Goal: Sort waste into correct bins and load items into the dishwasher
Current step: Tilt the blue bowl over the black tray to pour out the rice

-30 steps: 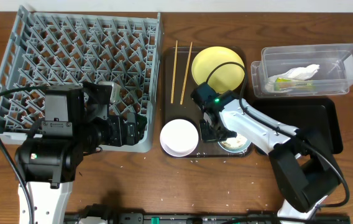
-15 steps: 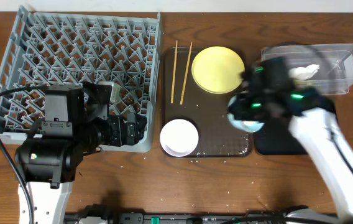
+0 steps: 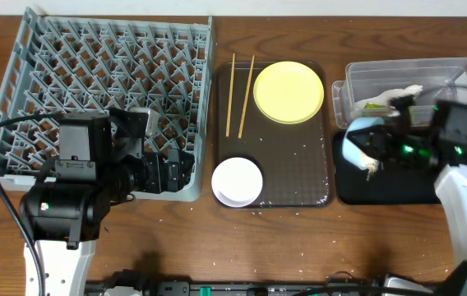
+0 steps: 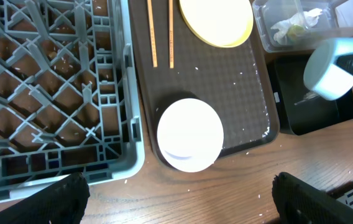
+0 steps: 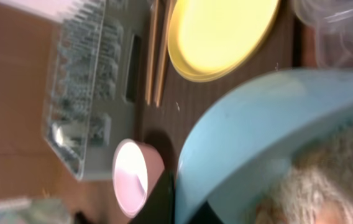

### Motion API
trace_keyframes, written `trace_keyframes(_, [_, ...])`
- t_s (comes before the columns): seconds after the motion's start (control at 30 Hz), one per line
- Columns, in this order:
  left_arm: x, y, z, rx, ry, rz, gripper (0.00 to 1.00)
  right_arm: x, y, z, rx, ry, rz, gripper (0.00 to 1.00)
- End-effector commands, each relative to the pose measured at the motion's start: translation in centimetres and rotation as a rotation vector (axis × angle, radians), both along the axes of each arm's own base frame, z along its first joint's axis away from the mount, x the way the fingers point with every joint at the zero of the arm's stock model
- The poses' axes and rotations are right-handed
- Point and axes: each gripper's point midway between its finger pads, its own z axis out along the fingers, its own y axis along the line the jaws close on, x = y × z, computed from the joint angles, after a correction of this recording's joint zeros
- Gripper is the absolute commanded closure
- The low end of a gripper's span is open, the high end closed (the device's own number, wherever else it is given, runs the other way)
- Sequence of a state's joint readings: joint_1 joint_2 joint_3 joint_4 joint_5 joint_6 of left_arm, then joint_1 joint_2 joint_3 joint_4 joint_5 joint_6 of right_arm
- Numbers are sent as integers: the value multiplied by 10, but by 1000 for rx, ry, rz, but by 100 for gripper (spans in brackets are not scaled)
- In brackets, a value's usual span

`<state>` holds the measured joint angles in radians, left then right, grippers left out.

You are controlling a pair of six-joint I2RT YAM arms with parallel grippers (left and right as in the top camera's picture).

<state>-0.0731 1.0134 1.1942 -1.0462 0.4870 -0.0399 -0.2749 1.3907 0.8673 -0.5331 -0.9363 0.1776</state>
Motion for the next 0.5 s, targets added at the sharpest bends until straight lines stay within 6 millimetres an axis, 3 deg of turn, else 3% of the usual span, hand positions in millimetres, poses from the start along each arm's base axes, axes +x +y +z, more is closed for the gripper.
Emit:
trace_keyframes(0.0, [2, 1, 8, 12, -30, -7, 5, -12, -10, 25, 267, -106, 23, 99])
trace_keyframes(0.17, [2, 1, 8, 12, -30, -7, 4, -17, -41, 22, 295, -172, -53, 99])
trace_keyframes(0.47, [2, 1, 8, 12, -30, -7, 4, -22, -40, 19, 265, -234, -21, 99])
